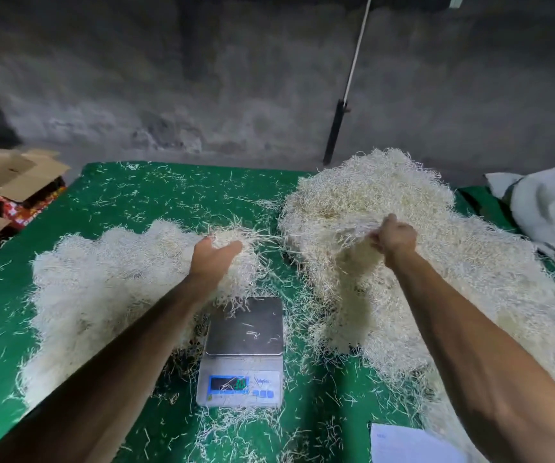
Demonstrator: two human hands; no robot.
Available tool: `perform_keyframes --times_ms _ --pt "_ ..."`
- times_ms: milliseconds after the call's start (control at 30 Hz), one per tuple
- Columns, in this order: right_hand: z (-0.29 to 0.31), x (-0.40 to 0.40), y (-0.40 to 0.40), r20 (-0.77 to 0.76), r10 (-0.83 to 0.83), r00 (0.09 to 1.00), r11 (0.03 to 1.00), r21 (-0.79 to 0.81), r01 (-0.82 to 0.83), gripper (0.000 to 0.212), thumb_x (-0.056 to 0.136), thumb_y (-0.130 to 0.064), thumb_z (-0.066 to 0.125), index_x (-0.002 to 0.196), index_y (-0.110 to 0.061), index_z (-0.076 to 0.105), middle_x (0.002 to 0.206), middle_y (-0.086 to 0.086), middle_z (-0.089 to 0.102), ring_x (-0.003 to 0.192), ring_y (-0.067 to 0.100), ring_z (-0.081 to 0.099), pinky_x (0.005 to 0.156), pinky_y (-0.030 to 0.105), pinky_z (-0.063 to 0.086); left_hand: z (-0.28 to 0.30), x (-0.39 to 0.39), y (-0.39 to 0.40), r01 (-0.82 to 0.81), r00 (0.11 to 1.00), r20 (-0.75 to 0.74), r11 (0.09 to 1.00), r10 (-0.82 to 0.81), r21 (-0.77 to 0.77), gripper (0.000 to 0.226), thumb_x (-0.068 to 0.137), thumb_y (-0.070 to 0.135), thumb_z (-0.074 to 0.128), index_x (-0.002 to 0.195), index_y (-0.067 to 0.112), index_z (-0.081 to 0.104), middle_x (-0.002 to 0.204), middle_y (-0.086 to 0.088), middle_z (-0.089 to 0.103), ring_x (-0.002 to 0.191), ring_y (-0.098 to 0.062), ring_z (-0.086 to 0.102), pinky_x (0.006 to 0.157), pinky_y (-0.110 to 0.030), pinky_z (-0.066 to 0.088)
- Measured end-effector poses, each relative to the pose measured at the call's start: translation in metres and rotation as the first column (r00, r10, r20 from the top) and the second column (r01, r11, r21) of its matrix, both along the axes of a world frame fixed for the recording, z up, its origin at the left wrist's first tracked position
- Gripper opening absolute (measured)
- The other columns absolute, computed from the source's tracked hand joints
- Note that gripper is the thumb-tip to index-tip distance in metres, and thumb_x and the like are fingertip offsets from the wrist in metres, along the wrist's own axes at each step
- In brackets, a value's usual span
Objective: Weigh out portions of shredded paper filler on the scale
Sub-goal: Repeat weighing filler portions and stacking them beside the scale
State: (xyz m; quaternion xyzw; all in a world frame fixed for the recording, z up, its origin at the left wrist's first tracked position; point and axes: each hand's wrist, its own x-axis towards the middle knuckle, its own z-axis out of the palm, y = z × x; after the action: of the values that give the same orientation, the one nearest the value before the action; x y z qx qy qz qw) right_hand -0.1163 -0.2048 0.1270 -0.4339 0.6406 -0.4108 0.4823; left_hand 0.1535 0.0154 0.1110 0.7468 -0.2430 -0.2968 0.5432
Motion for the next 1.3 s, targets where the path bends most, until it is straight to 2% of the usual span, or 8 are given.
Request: perform_keyframes --times_ms 200,333,467,600,867,1033,1167,1300 --pt "-0.012 0.013 0.048 -0.885 0.152 0.441 0.867 -0.095 -0.488 0.042 0.107 -0.035 0.047 0.138 -0.007 0.047 0.136 0.022 0.056 0.092 0.03 0.068 0.07 0.036 0.055 -0.02 -0.009 -0.012 -0.033 0.98 -0.194 0.994 0.052 0.105 0.08 0.092 0.029 0.073 0.156 0.008 0.029 0.152 -0.022 0.042 0.133 -0.038 0.05 0.107 -0.045 0.046" --pt "-0.043 0.057 0.117 -0.305 0.745 0.593 0.636 0.059 -0.769 0.046 0.1 -0.065 0.042 0.113 -0.026 0.063 0.098 0.008 0.071 0.084 0.028 0.073 0.076 0.043 0.064 -0.042 -0.006 0.005 0.15 0.948 -0.295 0.984 -0.117 0.093 0.091 0.081 0.0 0.081 0.156 0.003 0.029 0.132 -0.022 0.059 0.103 -0.024 0.066 0.078 -0.02 0.051" --pt "-0.102 0.096 0.165 -0.001 0.76 0.65 0.643 0.155 -0.75 0.038 0.106 -0.045 0.042 0.101 -0.014 0.062 0.077 0.0 0.056 0.061 0.012 0.056 0.059 0.025 0.053 -0.071 -0.01 0.027 0.34 0.936 -0.136 0.935 -0.325 0.101 0.086 0.085 0.004 0.078 0.157 0.012 0.03 0.13 -0.006 0.061 0.08 0.002 0.067 0.069 -0.009 0.053" --pt "-0.135 0.112 0.188 -0.012 0.683 0.73 0.726 0.124 -0.677 0.029 0.097 0.002 0.055 0.107 -0.025 0.058 0.063 -0.006 0.058 0.047 0.011 0.047 0.04 0.02 0.039 -0.103 0.001 0.062 0.369 0.925 -0.185 0.898 -0.331 0.241 0.071 0.091 0.011 0.073 0.149 0.035 0.042 0.109 0.001 0.057 0.09 -0.022 0.064 0.079 -0.038 0.061" --pt "-0.153 0.109 0.193 -0.223 0.521 0.824 0.853 0.111 -0.51 0.053 0.096 -0.033 0.069 0.142 -0.017 0.048 0.092 0.011 0.07 0.072 0.028 0.072 0.068 0.046 0.063 -0.139 0.015 0.077 0.019 0.999 -0.042 0.948 -0.006 0.317 0.035 0.075 0.027 0.087 0.082 0.003 0.061 0.066 -0.01 0.057 0.063 -0.036 0.07 0.056 -0.034 0.052" --pt "-0.162 0.092 0.193 -0.054 0.317 0.947 0.945 0.1 -0.31 0.034 0.099 -0.04 0.061 0.123 -0.016 0.065 0.084 0.0 0.072 0.063 0.011 0.07 0.053 0.033 0.06 -0.143 0.021 0.097 0.078 0.997 -0.031 0.976 -0.073 0.203 0.051 0.082 0.03 0.08 0.102 -0.012 0.06 0.072 0.003 0.056 0.051 0.004 0.056 0.049 -0.011 0.043" --pt "-0.169 0.076 0.216 -0.037 0.294 0.955 0.95 0.116 -0.289 0.054 0.104 -0.055 0.044 0.139 -0.016 0.056 0.128 0.003 0.066 0.126 0.024 0.06 0.101 0.032 0.051 -0.138 0.009 0.13 0.127 0.94 -0.325 0.99 -0.101 0.059 0.061 0.098 0.053 0.055 0.15 0.025 0.042 0.147 -0.001 0.048 0.128 -0.014 0.05 0.11 -0.04 0.04" --pt "-0.165 0.058 0.241 0.079 0.479 0.874 0.862 0.146 -0.485 0.083 0.094 -0.08 0.023 0.161 -0.031 0.024 0.165 -0.001 0.03 0.151 0.02 0.028 0.125 0.051 0.015 -0.156 0.003 0.161 -0.271 0.647 -0.736 0.962 0.2 0.023 0.059 0.112 0.022 -0.003 0.151 -0.018 0.015 0.16 -0.032 0.019 0.152 -0.036 0.019 0.099 0.007 0.001"
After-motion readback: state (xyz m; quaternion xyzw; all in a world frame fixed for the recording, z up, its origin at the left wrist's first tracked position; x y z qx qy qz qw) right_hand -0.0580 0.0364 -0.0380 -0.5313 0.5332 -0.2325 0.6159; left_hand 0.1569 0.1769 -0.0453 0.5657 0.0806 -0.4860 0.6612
